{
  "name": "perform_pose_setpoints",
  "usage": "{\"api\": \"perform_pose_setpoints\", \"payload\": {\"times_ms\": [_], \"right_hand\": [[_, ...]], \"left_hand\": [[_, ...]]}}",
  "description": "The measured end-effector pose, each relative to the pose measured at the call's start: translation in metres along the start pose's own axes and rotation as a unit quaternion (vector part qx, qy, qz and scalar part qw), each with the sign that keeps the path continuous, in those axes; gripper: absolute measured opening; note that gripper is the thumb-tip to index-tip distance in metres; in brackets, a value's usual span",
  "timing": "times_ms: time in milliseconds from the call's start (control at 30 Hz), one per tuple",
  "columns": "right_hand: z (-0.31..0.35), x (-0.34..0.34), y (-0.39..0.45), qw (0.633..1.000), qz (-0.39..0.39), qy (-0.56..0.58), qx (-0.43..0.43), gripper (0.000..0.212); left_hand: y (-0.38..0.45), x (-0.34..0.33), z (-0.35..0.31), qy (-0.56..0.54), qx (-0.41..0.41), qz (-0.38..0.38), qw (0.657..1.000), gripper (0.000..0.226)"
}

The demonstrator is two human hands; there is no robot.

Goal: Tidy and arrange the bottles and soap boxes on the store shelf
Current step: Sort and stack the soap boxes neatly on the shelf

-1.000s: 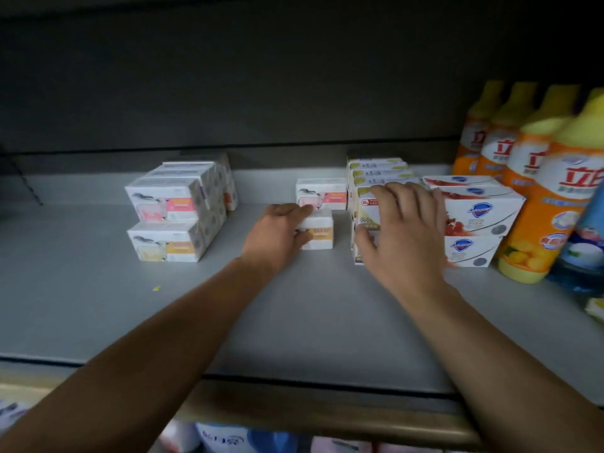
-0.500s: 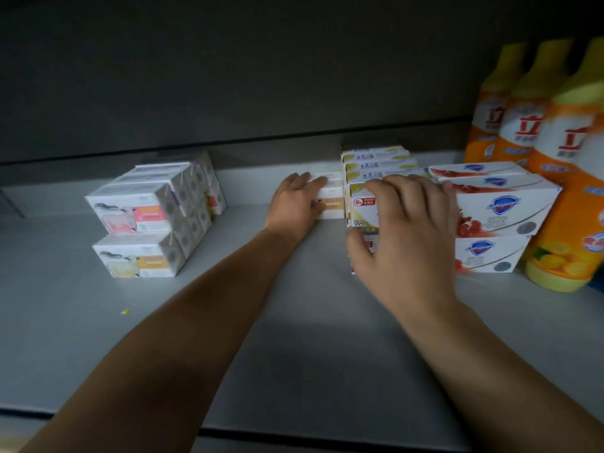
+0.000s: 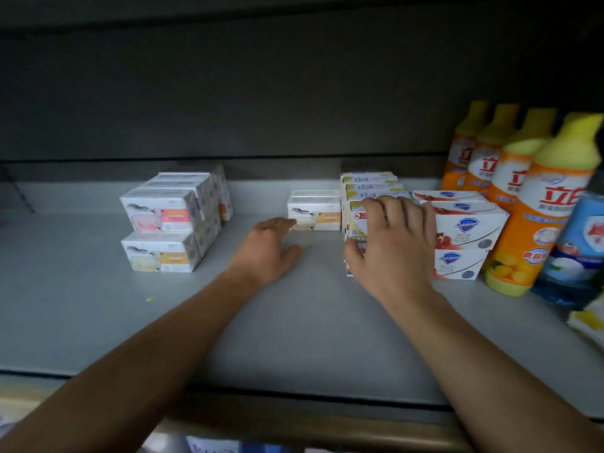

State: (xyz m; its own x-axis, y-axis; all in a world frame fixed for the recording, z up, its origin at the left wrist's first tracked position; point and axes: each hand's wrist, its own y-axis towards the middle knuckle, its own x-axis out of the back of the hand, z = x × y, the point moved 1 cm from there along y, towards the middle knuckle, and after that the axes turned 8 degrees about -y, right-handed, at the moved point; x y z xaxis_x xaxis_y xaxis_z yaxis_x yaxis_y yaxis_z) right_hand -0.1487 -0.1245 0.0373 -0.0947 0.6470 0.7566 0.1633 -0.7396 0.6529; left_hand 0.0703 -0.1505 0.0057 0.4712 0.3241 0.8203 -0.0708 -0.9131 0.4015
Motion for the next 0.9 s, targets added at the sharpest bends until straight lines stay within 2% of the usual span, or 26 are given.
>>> {"api": "perform_pose_setpoints", "payload": {"times_ms": [167, 300, 467, 667, 900], "right_hand": [[0.025, 0.021, 0.005, 1.000, 0.016, -0.007, 0.011, 0.055], [0.077, 0.025, -0.005, 0.993, 0.029, 0.084, 0.074, 0.051], [0.152, 0.015, -0.013, 0.967, 0.105, 0.186, 0.137, 0.051], [0.225, 0.002, -0.004, 0.947, 0.148, 0.224, 0.177, 0.045], [0.267, -0.019, 0.029, 0.946, 0.215, 0.167, 0.174, 0.062]], "left_hand": [[-0.080, 0.049, 0.018, -0.005, 0.023, 0.008, 1.000, 0.048], [-0.129, 0.093, 0.049, 0.010, 0.082, -0.006, 0.997, 0.043], [-0.177, 0.130, 0.098, 0.066, 0.160, -0.018, 0.985, 0.043], [-0.201, 0.130, 0.117, 0.062, 0.148, -0.040, 0.986, 0.044], [-0.199, 0.127, 0.127, 0.071, 0.168, -0.048, 0.982, 0.054]]}}
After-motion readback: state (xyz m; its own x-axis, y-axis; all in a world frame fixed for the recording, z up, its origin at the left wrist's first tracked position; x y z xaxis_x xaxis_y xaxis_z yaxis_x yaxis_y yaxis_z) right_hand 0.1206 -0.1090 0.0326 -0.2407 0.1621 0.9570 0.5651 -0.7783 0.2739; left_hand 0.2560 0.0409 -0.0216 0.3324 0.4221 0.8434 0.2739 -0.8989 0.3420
